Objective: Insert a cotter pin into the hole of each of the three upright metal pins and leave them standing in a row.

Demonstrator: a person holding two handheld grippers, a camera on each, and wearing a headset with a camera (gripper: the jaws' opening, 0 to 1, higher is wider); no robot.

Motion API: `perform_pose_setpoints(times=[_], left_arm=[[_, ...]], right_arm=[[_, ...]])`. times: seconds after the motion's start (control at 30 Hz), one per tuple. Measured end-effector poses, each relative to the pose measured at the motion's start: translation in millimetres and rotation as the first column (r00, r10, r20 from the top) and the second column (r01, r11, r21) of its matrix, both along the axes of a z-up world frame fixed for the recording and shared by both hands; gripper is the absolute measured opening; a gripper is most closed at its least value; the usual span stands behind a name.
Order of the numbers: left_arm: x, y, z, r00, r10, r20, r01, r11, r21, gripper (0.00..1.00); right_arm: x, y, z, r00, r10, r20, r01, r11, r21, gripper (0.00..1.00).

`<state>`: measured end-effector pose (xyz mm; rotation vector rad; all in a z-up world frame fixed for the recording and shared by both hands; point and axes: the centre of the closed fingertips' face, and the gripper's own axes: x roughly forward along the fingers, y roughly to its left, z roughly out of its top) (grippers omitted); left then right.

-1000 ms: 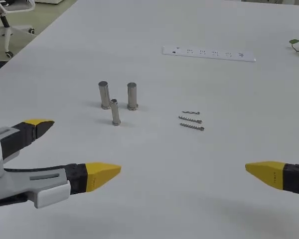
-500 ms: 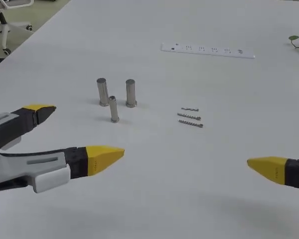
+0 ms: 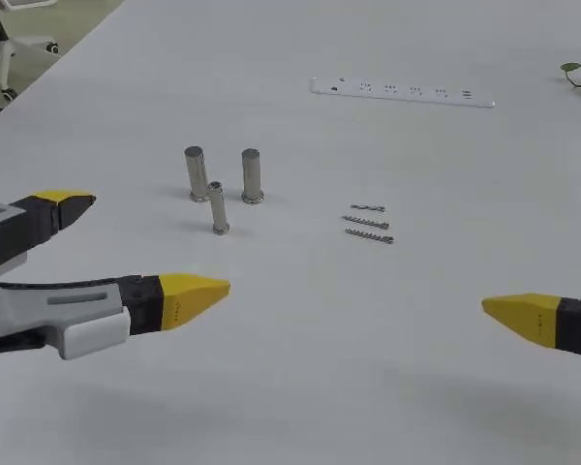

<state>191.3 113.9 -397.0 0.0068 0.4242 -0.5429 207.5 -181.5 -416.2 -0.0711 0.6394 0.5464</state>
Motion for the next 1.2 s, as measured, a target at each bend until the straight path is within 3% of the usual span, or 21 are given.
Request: perform_pose_setpoints(times=[0.47,1.2], left_arm=[[3.6,5.0,-7.0,1.0,0.005,-0.029,-0.004,1.0,0.012,0.99],[16.0,3.4,-13.7,0.999,-0.007,-0.047,0.008,0.999,0.035,0.96]], right_arm=[[4.9,6.0,1.2,1.0,0.012,0.007,-0.012,1.0,0.007,0.98],[13.2,6.3,4.5,1.0,0.011,0.022,-0.012,1.0,0.003,0.97]])
